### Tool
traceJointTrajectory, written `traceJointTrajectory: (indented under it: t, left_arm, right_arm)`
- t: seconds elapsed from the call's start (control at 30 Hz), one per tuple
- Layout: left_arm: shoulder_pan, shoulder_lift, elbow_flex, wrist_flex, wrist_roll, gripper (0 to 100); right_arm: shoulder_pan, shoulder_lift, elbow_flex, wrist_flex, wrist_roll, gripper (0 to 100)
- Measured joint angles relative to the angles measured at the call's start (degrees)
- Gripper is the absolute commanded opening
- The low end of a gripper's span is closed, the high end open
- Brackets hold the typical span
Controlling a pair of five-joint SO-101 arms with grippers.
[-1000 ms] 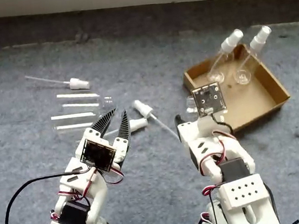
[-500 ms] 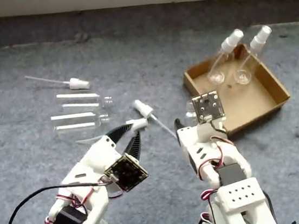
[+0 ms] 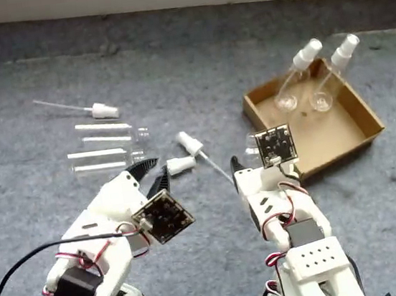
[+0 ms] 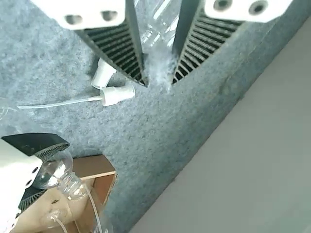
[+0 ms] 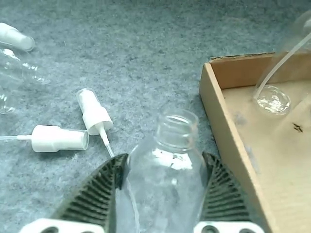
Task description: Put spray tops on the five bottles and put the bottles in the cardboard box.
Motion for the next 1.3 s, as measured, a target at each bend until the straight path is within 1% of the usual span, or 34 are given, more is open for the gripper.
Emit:
traceJointTrajectory:
  t: [0.1,0.27,0.63,0.8,0.97,1.17,1.3]
  left_arm:
    - [-0.18,10.2,-4.31,0.0,-0.53,3]
    - [-0.18,24.62,-11.25,0.0,-6.24,3]
    - [-0.18,50.11,-24.0,0.0,-13.1,3]
    - [-0.18,64.79,-30.59,0.18,-15.47,11]
    - [-0.09,77.63,-39.3,4.4,-15.82,12]
    - [-2.64,90.02,-51.6,9.58,-15.82,12]
    - [-3.16,99.08,-61.36,16.35,-19.69,12]
  right_arm:
    - [0.7,0.0,0.0,0.0,0.0,8.8]
    - [4.57,0.0,0.0,0.0,0.0,8.8]
    - [4.66,0.0,0.0,0.0,0.0,8.8]
    - [4.66,0.0,0.0,0.0,0.0,8.8]
    - [4.66,0.0,0.0,0.0,0.0,8.8]
    - [4.66,0.0,0.0,0.0,0.0,8.8]
    - [4.66,0.0,0.0,0.0,0.0,8.8]
